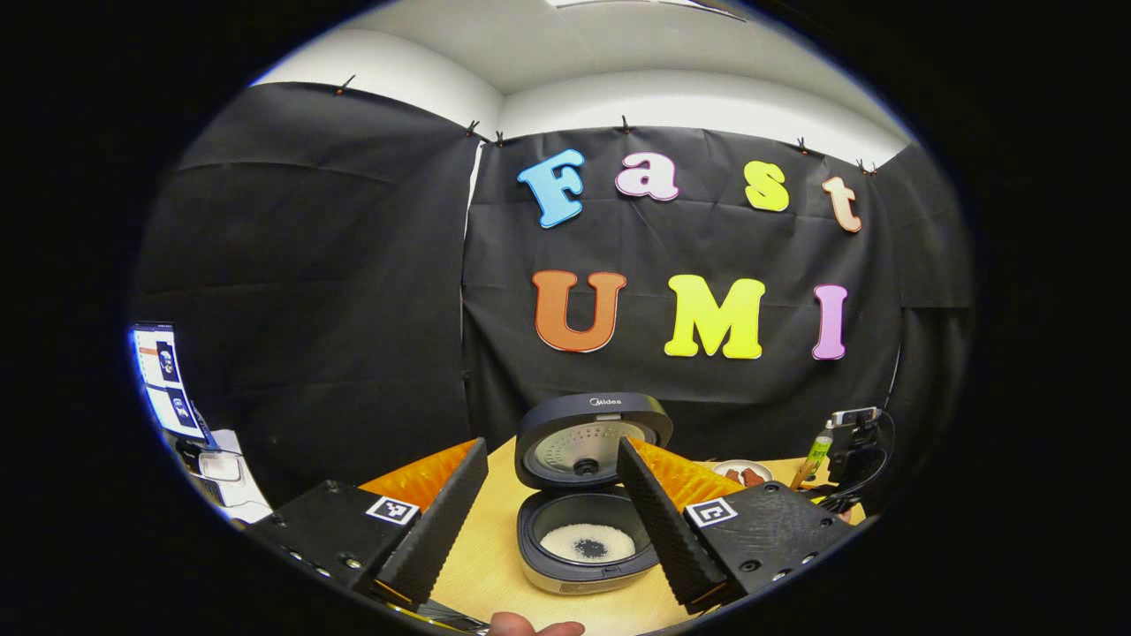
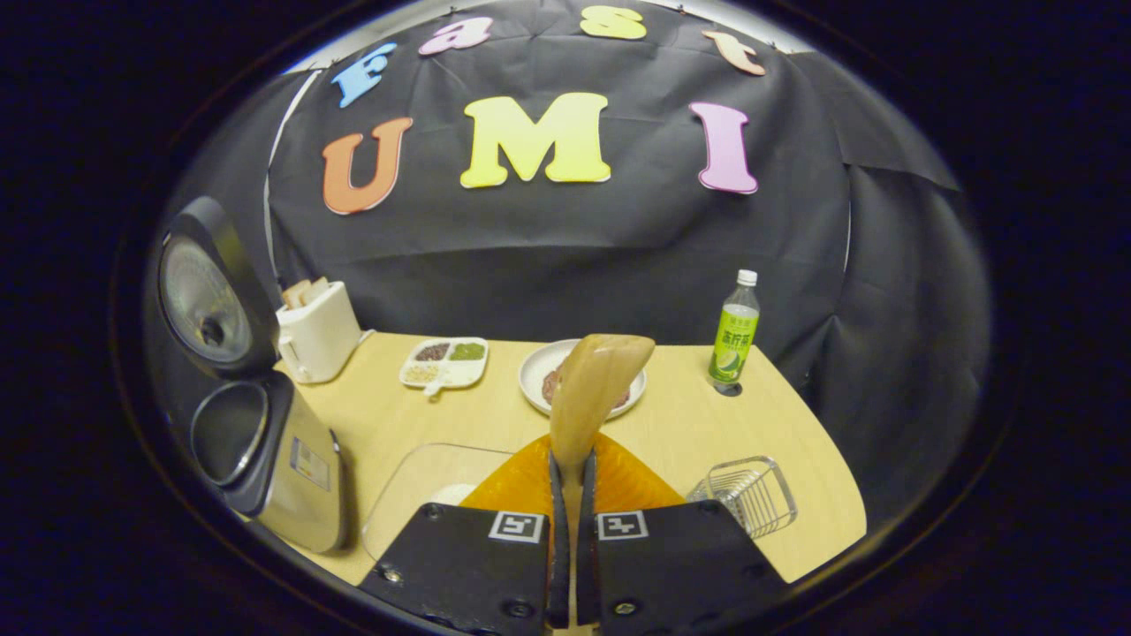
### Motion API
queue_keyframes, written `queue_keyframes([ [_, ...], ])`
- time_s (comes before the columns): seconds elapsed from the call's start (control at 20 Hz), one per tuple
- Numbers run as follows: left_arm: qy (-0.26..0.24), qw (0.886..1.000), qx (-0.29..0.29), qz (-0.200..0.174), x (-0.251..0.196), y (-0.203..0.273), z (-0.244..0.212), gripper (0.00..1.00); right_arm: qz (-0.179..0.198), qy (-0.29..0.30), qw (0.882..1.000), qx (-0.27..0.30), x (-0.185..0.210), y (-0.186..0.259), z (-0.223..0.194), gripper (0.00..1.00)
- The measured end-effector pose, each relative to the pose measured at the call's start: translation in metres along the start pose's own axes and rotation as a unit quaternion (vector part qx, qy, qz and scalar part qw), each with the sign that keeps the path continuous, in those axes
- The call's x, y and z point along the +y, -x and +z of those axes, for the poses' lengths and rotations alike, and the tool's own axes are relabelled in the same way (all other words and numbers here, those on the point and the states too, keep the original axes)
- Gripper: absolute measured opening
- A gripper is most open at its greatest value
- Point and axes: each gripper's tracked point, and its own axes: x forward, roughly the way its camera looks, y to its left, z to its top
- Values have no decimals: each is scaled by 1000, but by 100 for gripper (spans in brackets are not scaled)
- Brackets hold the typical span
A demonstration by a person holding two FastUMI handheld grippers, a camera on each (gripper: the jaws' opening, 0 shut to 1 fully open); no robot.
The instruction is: Close the left gripper, press the button to open the rice cooker; take a wooden spoon from the chopstick holder with the right hand, scoop a spoonful of rice and pour it into the rice cooker, then put the wooden spoon back into the chopstick holder.
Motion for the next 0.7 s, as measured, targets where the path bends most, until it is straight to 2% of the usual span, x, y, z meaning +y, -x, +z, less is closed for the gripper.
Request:
queue_keyframes([
  [0.1,-4,1000,5,6,-1,1,-1,94,0,20,1000,11,6,-6,-17,8],
  [0.25,-6,1000,9,19,1,5,-3,94,12,13,1000,16,20,-8,-22,9],
  [0.5,-6,999,14,34,2,13,-9,94,84,-29,995,40,67,1,-31,9],
  [0.7,-2,999,19,44,4,16,-11,95,134,-92,984,70,97,10,-33,9],
])
